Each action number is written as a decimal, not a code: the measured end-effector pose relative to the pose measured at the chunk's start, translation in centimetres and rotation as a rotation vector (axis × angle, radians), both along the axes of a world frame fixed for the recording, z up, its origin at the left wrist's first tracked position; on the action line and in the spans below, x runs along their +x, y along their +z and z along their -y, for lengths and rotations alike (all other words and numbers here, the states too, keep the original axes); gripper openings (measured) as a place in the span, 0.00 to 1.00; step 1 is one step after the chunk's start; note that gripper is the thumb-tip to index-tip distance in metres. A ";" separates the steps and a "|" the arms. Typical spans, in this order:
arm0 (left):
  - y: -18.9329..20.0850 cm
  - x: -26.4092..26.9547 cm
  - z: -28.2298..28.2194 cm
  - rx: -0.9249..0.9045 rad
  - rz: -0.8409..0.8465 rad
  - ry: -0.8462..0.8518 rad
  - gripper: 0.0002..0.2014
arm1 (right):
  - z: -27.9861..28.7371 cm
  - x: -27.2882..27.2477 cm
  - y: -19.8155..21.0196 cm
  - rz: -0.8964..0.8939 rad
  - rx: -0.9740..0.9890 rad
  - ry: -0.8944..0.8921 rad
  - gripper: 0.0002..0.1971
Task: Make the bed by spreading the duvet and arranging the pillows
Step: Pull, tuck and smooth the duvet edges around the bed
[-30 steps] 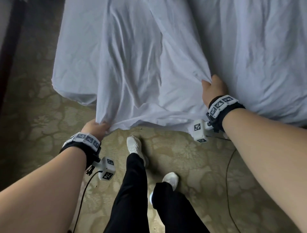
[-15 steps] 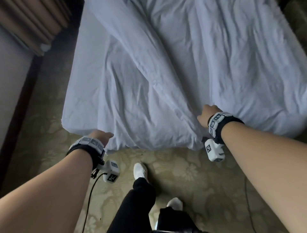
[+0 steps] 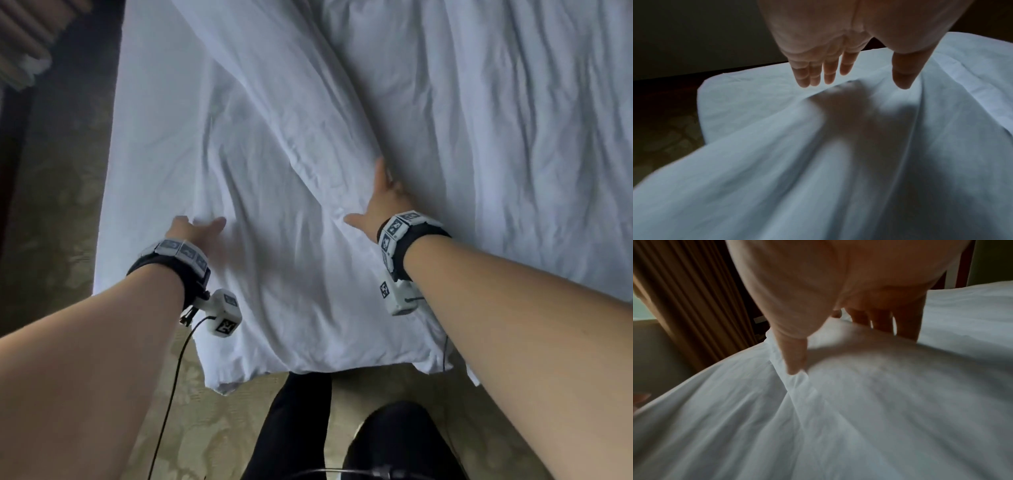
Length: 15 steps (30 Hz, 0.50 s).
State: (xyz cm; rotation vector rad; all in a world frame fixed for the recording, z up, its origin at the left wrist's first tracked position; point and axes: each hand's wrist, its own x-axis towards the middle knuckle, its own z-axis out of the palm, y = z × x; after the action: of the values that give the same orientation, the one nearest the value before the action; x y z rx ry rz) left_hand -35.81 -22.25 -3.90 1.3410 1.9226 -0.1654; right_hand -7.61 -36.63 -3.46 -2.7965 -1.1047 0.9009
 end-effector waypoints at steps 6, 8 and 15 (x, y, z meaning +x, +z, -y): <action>-1.5 4.6 -1.5 -0.070 -0.035 0.026 0.50 | -2.7 2.9 -0.9 -0.075 0.048 -0.152 0.17; -1.7 5.8 -1.5 -0.028 0.031 -0.011 0.42 | -2.9 6.1 0.1 -0.119 0.078 -0.252 0.18; -2.3 2.4 -1.2 0.108 0.086 -0.011 0.29 | 3.1 14.3 -1.3 -0.045 -0.054 -0.487 0.19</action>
State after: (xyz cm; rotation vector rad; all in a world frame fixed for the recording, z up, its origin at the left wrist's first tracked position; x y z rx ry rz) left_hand -33.38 -21.09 -6.16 1.4072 1.8744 -0.0086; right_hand 6.70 -39.78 -4.81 -2.8630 -0.3612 0.9330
